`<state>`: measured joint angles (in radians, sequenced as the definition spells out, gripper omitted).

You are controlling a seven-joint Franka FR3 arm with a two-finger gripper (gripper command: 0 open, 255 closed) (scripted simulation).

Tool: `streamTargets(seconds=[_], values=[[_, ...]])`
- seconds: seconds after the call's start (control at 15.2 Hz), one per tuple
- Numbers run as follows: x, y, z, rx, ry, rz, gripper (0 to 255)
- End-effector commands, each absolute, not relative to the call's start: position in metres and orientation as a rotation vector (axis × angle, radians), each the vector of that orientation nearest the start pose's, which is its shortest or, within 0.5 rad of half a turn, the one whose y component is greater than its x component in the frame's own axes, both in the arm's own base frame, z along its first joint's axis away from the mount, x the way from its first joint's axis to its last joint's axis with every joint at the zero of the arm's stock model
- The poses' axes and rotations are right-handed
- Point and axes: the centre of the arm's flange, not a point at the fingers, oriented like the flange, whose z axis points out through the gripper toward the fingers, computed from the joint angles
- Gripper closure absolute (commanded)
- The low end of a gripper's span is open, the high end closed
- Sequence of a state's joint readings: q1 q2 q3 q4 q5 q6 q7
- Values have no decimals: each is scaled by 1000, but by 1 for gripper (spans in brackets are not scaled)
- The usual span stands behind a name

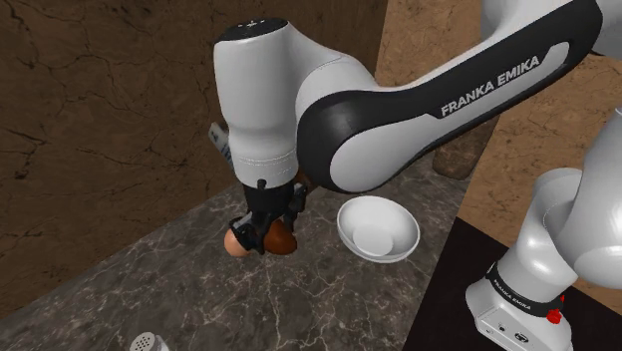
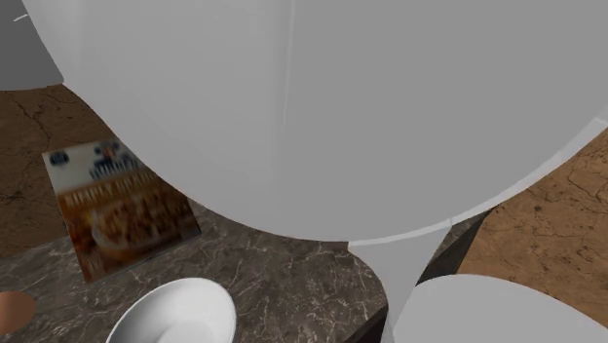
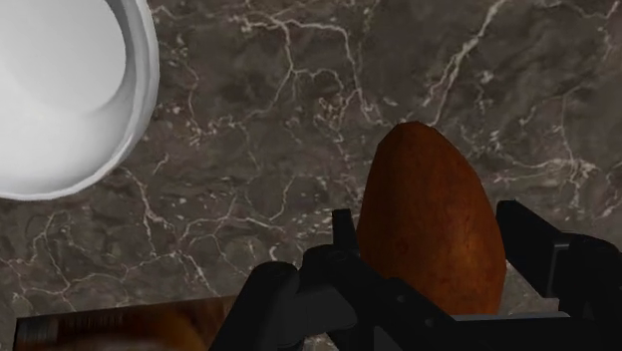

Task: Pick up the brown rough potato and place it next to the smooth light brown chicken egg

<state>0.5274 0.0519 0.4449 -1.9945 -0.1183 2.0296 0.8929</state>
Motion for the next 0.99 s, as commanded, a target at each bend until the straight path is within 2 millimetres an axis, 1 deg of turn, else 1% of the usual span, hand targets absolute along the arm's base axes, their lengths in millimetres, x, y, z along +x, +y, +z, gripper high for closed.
streamTargets(seconds=[0.0, 0.92], values=[[325, 461, 426, -3191, -211, -97, 255], [325, 461, 353, -3191, -211, -97, 255]])
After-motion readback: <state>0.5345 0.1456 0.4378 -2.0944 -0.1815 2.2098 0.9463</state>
